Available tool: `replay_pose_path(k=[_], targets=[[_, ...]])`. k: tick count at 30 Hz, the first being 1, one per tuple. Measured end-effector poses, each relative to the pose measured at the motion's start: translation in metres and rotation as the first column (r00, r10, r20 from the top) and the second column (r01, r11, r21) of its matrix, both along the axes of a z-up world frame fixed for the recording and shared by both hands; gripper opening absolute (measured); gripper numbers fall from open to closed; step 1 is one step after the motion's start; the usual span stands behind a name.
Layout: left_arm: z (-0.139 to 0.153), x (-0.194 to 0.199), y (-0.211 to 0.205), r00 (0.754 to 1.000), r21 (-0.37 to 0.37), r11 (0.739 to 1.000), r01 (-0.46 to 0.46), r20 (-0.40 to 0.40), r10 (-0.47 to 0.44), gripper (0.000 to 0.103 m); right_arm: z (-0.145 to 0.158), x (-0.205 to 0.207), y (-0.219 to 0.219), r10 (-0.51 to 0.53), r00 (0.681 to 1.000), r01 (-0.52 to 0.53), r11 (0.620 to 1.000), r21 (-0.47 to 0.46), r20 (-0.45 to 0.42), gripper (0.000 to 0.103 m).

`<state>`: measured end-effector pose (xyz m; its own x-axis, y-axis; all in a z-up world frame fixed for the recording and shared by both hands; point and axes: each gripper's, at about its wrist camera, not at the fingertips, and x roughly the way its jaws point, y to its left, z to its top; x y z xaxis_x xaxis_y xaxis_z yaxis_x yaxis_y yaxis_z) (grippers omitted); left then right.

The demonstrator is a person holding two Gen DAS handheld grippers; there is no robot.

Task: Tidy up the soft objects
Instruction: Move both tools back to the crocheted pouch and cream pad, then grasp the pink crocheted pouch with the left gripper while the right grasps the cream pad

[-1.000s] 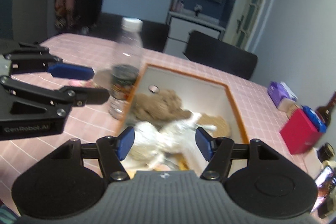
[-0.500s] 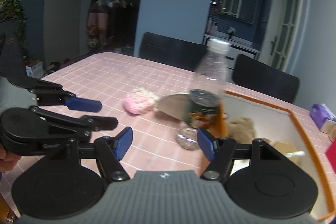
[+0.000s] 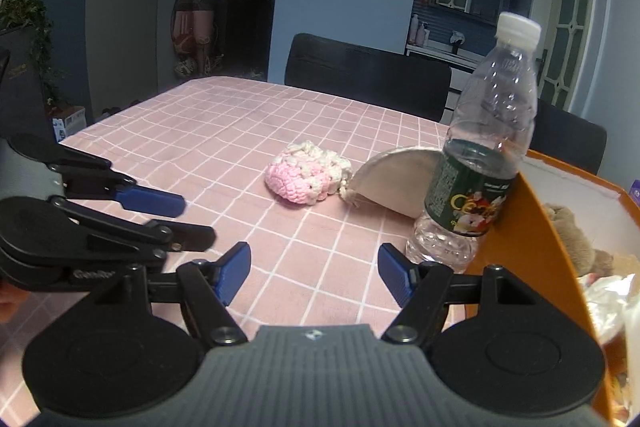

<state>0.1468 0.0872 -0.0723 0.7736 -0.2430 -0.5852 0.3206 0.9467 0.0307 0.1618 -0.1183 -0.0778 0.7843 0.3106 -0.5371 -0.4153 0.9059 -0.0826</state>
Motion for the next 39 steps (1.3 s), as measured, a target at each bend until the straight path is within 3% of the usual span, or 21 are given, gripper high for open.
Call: replay_pose_path(k=[5,10,17,20,22,27,30,32,34,39], targets=[[-0.003,0.021,0.01,1.0,-0.013,1.0,0.0,-0.003,0.0,0.048,-0.013,0.021,0.006,-0.034,0.999,0.035,0.999,0.035,-0.022,0.068],[0.0,0.047,0.009,1.0,-0.03,0.999,0.017,-0.008,-0.018,0.054,-0.024,0.043,0.016,-0.064,0.998,0.064,0.998,0.009,-0.014,0.063],[0.001,0.079,0.005,1.0,0.067,0.998,0.017,0.02,-0.019,0.058,-0.024,0.079,0.01,-0.193,0.979,0.2,0.975,0.101,-0.069,0.063],[0.001,0.094,0.011,1.0,0.078,0.997,-0.019,0.007,0.018,0.058,-0.022,0.094,0.013,-0.258,0.961,0.269,0.954,0.131,-0.097,0.064],[0.0,0.102,0.013,1.0,0.073,0.997,-0.029,-0.005,0.03,0.058,-0.021,0.103,0.015,-0.295,0.948,0.313,0.935,0.17,-0.121,0.071],[-0.002,0.112,0.013,0.999,0.064,0.997,-0.04,-0.011,0.041,0.058,-0.02,0.126,0.018,-0.412,0.896,0.442,0.867,0.232,-0.168,0.071],[-0.005,0.115,0.012,0.999,0.057,0.998,-0.038,-0.018,0.039,0.058,-0.022,0.136,0.018,-0.484,0.853,0.521,0.816,0.251,-0.194,0.061],[-0.006,0.114,0.01,0.999,0.064,0.998,-0.026,-0.022,0.028,0.058,-0.023,0.139,0.021,-0.511,0.841,0.54,0.807,0.238,-0.177,0.042],[-0.007,0.114,0.007,1.0,0.069,0.997,-0.015,-0.02,0.016,0.058,-0.026,0.142,0.018,-0.49,0.849,0.527,0.811,0.255,-0.195,0.017],[-0.006,0.112,0.006,1.0,0.06,0.998,-0.002,-0.012,0.003,0.06,-0.032,0.13,0.015,-0.438,0.877,0.476,0.847,0.236,-0.196,0.008]])
